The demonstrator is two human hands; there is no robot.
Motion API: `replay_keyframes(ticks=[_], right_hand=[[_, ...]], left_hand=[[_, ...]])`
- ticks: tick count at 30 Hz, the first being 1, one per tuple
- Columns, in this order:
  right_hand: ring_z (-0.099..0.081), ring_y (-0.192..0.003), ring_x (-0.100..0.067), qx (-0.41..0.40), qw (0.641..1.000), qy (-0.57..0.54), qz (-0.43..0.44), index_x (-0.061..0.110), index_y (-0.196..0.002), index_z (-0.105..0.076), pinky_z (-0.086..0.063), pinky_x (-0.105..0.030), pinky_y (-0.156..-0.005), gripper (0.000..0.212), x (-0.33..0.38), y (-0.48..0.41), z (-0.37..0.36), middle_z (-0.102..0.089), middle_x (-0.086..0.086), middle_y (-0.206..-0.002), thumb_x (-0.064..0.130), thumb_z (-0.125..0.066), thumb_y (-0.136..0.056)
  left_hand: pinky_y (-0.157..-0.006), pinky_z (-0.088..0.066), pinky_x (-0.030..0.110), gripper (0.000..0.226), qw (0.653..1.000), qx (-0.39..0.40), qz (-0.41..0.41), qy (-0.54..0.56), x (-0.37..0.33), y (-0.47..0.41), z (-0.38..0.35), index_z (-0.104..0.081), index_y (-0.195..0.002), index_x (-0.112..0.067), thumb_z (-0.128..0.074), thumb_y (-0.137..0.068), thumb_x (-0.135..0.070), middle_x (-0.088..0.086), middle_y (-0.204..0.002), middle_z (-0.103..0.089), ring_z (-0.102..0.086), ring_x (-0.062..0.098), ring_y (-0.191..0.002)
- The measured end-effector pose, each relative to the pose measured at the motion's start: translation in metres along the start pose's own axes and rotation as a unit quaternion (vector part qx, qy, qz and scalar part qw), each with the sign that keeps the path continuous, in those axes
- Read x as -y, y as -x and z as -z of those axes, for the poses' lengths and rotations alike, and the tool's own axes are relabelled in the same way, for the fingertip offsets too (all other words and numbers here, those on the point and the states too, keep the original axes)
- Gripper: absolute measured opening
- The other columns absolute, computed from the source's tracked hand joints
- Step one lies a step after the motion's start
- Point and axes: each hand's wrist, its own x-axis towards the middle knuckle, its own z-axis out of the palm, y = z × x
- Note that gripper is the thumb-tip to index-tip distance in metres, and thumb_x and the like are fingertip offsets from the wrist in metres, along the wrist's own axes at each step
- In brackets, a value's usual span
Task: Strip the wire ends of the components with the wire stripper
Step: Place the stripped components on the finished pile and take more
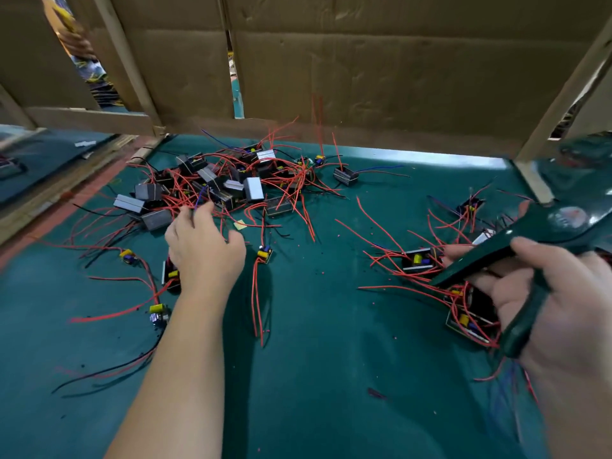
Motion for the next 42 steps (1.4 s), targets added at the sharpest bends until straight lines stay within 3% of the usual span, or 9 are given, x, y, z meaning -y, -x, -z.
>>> replay_keyframes(ticks=[3, 6, 10, 14, 19, 23, 28, 33, 42], right_hand=[[-0.068, -0.073, -0.045, 0.016, 1.000, 0.001, -0.007, 0.015, -0.073, -0.063, -0.056, -0.060, -0.069, 0.019, -0.001, 0.007, -0.009, -0.055, -0.021, -0.068, 0.006, -0.048, -0.079], [-0.067, -0.075, -0.049, 0.010, 1.000, 0.017, -0.013, 0.014, -0.070, -0.063, -0.054, -0.066, -0.071, 0.018, -0.001, 0.010, -0.013, -0.039, -0.040, -0.067, 0.007, -0.048, -0.078], [-0.066, -0.075, -0.049, 0.015, 1.000, 0.008, -0.019, 0.009, -0.079, -0.060, -0.056, -0.063, -0.070, 0.013, -0.004, 0.010, -0.012, -0.057, -0.017, -0.062, 0.007, -0.047, -0.079], [-0.066, -0.074, -0.047, 0.053, 0.998, -0.027, -0.038, 0.002, -0.087, -0.056, -0.055, -0.061, -0.072, 0.014, -0.005, 0.014, -0.015, -0.063, -0.015, -0.068, 0.007, -0.046, -0.079], [-0.065, -0.078, -0.047, 0.111, 0.989, -0.086, -0.048, 0.002, -0.110, -0.058, -0.053, -0.056, -0.074, 0.036, -0.007, 0.021, -0.021, -0.069, -0.020, -0.075, 0.007, -0.044, -0.077], [-0.065, -0.084, -0.045, 0.219, 0.968, -0.115, -0.043, 0.002, -0.141, -0.042, -0.053, -0.052, -0.078, 0.081, -0.014, 0.029, -0.025, -0.071, -0.015, -0.107, 0.026, -0.076, -0.072], [-0.068, -0.076, -0.039, 0.152, 0.975, -0.069, -0.145, 0.023, -0.105, -0.073, -0.056, -0.049, -0.069, 0.038, -0.035, 0.036, -0.040, -0.073, -0.012, -0.086, 0.009, -0.064, -0.071], [-0.068, -0.072, -0.040, 0.016, 0.983, 0.012, -0.180, 0.006, -0.090, -0.052, -0.055, -0.056, -0.071, 0.006, -0.041, 0.020, -0.025, -0.061, -0.011, -0.070, 0.001, -0.056, -0.087], [-0.068, -0.068, -0.036, 0.022, 0.976, 0.006, -0.216, 0.008, -0.095, -0.055, -0.058, -0.053, -0.070, 0.011, -0.050, 0.015, -0.029, -0.068, -0.010, -0.078, 0.004, -0.060, -0.086]], left_hand=[[-0.115, -0.007, 0.049, 0.048, 0.993, 0.070, 0.021, -0.095, 0.002, 0.002, -0.007, -0.044, -0.138, -0.028, -0.052, -0.091, -0.033, 0.023, -0.158, -0.007, -0.004, 0.036, -0.145], [-0.113, -0.010, 0.049, 0.041, 0.992, 0.075, 0.030, -0.094, 0.000, -0.001, -0.009, -0.050, -0.131, -0.033, -0.050, -0.090, -0.036, 0.025, -0.157, -0.011, -0.010, 0.040, -0.142], [-0.107, -0.017, 0.047, 0.048, 0.993, 0.058, 0.044, -0.095, -0.001, -0.004, -0.011, -0.048, -0.136, -0.026, -0.049, -0.090, -0.038, 0.018, -0.151, -0.031, -0.021, 0.038, -0.135], [-0.106, -0.020, 0.047, 0.055, 0.999, -0.029, 0.030, 0.032, -0.006, -0.002, -0.008, -0.043, -0.141, -0.018, -0.054, -0.088, -0.029, 0.004, -0.147, -0.038, -0.027, 0.032, -0.133], [-0.109, -0.035, 0.044, 0.060, 0.945, -0.088, -0.200, 0.244, -0.019, 0.014, 0.005, -0.045, -0.140, -0.007, -0.056, -0.081, -0.016, 0.005, -0.138, -0.044, -0.044, 0.026, -0.127], [-0.113, -0.031, 0.035, 0.061, 0.923, -0.050, -0.281, 0.257, -0.028, 0.024, 0.006, -0.050, -0.137, -0.006, -0.059, -0.077, -0.012, 0.003, -0.137, -0.048, -0.042, 0.014, -0.130], [-0.109, -0.031, 0.037, 0.056, 0.894, 0.054, -0.371, 0.246, -0.031, 0.031, 0.006, -0.059, -0.128, -0.011, -0.051, -0.078, -0.036, 0.000, -0.132, -0.057, -0.047, 0.012, -0.124], [-0.105, -0.031, 0.058, 0.047, 0.911, 0.084, -0.294, 0.279, -0.025, 0.028, 0.006, -0.060, -0.122, -0.025, -0.039, -0.086, -0.045, -0.001, -0.126, -0.061, -0.050, 0.020, -0.125], [-0.107, -0.027, 0.056, 0.041, 0.930, 0.080, -0.257, 0.250, -0.028, 0.033, 0.003, -0.058, -0.114, -0.039, -0.034, -0.084, -0.052, -0.017, -0.120, -0.059, -0.047, 0.012, -0.123]])
